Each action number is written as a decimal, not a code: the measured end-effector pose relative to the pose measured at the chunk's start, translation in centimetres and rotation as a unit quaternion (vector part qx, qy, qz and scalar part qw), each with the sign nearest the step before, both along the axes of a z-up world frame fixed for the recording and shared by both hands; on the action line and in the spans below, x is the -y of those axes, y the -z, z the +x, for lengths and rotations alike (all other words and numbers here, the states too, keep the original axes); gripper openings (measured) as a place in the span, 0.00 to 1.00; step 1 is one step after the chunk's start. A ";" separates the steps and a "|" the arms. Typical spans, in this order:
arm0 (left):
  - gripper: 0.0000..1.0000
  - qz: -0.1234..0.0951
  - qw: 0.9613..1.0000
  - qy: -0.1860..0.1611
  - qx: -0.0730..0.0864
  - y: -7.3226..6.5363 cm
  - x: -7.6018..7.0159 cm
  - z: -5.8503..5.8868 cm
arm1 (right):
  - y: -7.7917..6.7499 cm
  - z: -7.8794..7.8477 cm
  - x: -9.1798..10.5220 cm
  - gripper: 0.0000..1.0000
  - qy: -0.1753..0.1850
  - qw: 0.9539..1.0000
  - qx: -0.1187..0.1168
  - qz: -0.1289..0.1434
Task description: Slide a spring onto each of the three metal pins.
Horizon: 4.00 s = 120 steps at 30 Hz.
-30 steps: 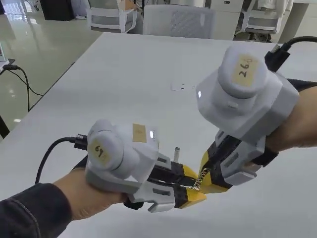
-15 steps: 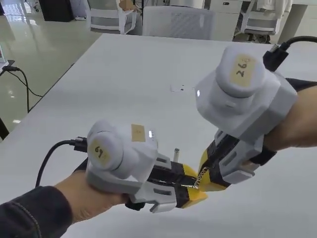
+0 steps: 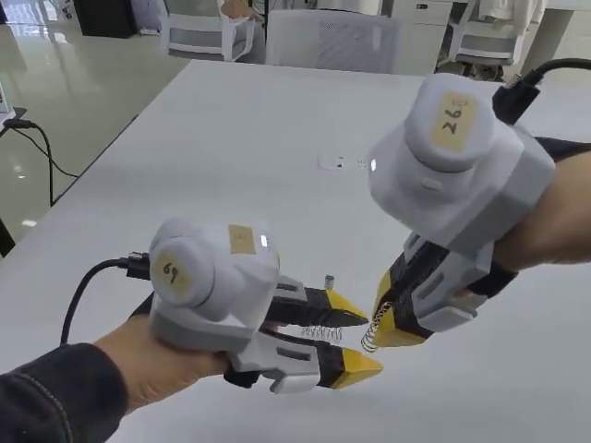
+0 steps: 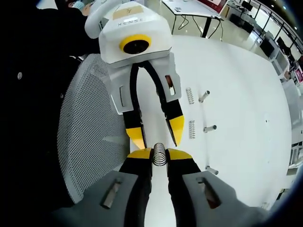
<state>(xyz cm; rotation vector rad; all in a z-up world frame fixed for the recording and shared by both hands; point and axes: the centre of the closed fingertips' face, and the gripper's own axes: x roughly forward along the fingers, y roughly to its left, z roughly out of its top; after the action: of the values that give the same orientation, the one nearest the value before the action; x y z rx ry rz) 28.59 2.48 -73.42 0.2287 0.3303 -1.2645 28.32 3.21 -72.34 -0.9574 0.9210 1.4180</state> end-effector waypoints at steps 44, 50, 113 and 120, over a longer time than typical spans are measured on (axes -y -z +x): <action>0.61 -0.008 0.989 -0.144 -0.023 1.8 -10.6 2.2 | -0.6 3.7 2.8 0.13 0.053 0.998 0.024 -0.013; 0.64 -0.008 0.985 -0.170 -0.024 1.9 -11.8 2.5 | -1.0 4.7 3.3 0.13 0.067 0.997 0.028 -0.011; 0.67 -0.005 0.979 -0.202 -0.035 3.2 -13.1 3.0 | 6.4 13.3 8.0 0.13 0.140 0.986 0.022 -0.087; 0.67 -0.005 0.978 -0.204 -0.036 3.3 -13.2 2.9 | 7.0 13.3 8.0 0.13 0.140 0.986 0.018 -0.092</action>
<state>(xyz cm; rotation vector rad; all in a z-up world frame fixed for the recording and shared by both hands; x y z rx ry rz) 31.51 15.72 -76.71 0.0988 0.4096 -0.8694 41.66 -4.81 -79.33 -0.9446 1.1272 1.0887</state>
